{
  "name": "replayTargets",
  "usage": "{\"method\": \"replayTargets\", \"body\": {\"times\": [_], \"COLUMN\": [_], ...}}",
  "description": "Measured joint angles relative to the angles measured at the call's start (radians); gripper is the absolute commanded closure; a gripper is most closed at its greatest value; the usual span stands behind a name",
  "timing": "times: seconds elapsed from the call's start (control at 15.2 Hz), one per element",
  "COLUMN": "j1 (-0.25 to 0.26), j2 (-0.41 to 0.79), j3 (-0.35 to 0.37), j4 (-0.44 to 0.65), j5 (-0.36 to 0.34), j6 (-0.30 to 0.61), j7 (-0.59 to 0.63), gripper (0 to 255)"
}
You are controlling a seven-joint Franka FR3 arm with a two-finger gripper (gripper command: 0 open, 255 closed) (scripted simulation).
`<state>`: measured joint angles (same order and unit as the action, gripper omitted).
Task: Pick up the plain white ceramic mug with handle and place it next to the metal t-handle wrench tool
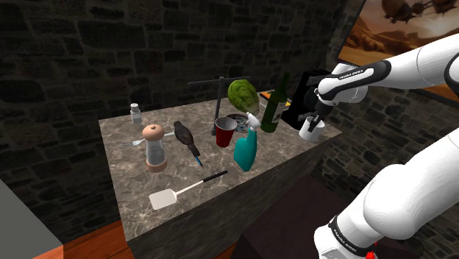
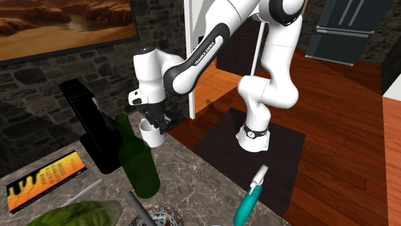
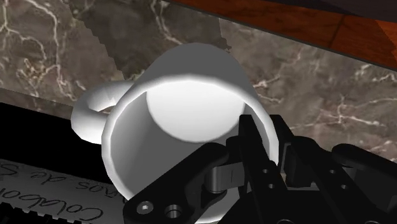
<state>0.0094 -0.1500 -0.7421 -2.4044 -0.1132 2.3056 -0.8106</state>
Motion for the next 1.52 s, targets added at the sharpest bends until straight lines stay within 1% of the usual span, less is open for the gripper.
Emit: {"method": "replayTargets", "body": {"times": [0.26,0.86,1.52], "j1": [-0.002,-0.015,-0.022], "j2": [-0.012,-0.091,-0.153], "j3": [0.004,0.034,0.068], "j4": [0.007,0.07,0.156], "j5": [-0.009,-0.054,-0.077], "j6": [-0.018,-0.147,-0.288], "j7": [0.007,0.045,0.069], "gripper": [255,255,255]}}
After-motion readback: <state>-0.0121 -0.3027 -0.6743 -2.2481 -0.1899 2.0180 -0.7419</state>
